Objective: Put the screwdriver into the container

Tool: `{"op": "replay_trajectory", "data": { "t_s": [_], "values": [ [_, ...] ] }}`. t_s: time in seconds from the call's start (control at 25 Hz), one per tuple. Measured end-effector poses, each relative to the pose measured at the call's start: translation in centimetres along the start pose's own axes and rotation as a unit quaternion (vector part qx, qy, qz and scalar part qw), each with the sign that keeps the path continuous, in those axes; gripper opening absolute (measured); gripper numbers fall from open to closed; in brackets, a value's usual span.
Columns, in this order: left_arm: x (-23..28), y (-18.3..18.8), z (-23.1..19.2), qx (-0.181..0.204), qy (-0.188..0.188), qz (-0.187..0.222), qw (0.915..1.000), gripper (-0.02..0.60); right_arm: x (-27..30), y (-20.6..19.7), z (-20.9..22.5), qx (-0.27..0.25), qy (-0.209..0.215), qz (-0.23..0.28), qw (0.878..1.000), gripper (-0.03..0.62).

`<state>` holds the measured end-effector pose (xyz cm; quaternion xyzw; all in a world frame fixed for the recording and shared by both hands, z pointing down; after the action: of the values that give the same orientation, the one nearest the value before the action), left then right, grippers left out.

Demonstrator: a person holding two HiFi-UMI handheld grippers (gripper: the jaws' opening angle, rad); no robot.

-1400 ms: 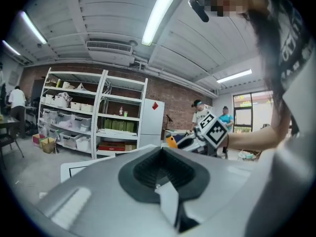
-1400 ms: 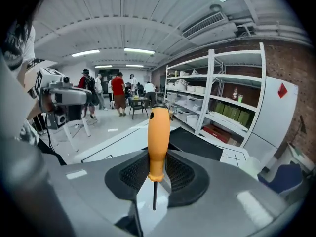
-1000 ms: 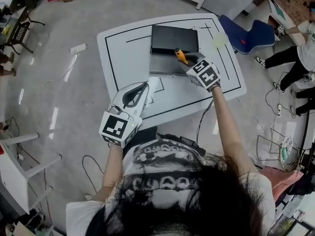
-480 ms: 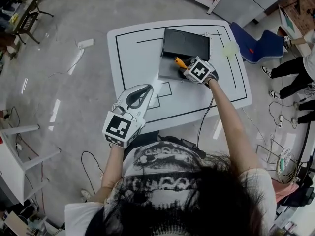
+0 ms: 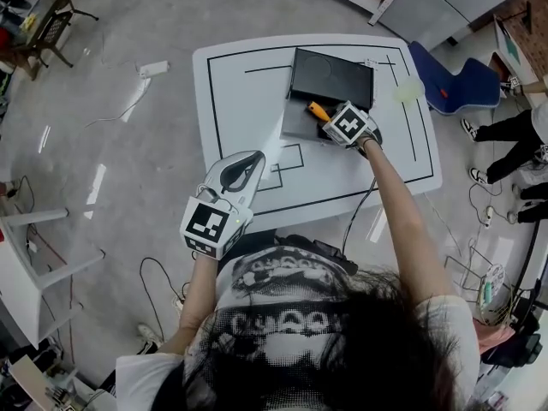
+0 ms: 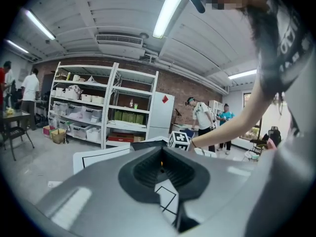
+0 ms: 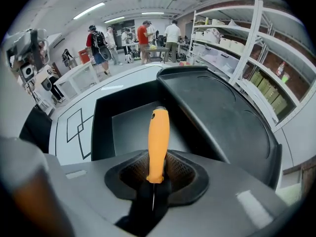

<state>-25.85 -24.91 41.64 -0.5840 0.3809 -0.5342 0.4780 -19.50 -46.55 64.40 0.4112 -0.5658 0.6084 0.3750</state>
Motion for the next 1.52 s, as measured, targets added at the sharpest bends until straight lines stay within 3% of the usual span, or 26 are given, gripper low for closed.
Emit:
{"op": "replay_trajectory", "data": {
  "t_s": [0.44,0.8,1.2,1.52],
  "values": [
    [-0.1,-0.3,0.7,-0.001,-0.007,-0.002,1.0,0.0,-0.8,0.4,0.8,0.052,-0.016,0.021,0.998,0.127],
    [-0.5,0.0,1.4,0.005,-0.015,-0.001,0.9999,0.0,-5.3,1.7,-0.2,0.084,-0.019,0.112,0.99,0.127],
    [-0.7,0.9,4.3,0.018,-0.035,0.0,0.9992,0.0,-15.2,0.8,-3.5,0.12,-0.032,0.257,0.958,0.124],
    [-1.3,1.6,7.7,0.031,-0.049,0.002,0.9983,0.0,-21.3,-2.7,-8.5,0.147,-0.031,0.329,0.932,0.121]
  ]
}}
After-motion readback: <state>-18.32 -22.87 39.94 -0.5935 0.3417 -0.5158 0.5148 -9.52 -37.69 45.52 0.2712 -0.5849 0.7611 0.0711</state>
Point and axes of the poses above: the fingertips, and each gripper's own axes: x forward along the fingers, z to its right, y out of its top, the point moved 1 cm from there along -x, backward along the fingers, and after that the axes turned 9 degrees about x, right-handed, at the moved point
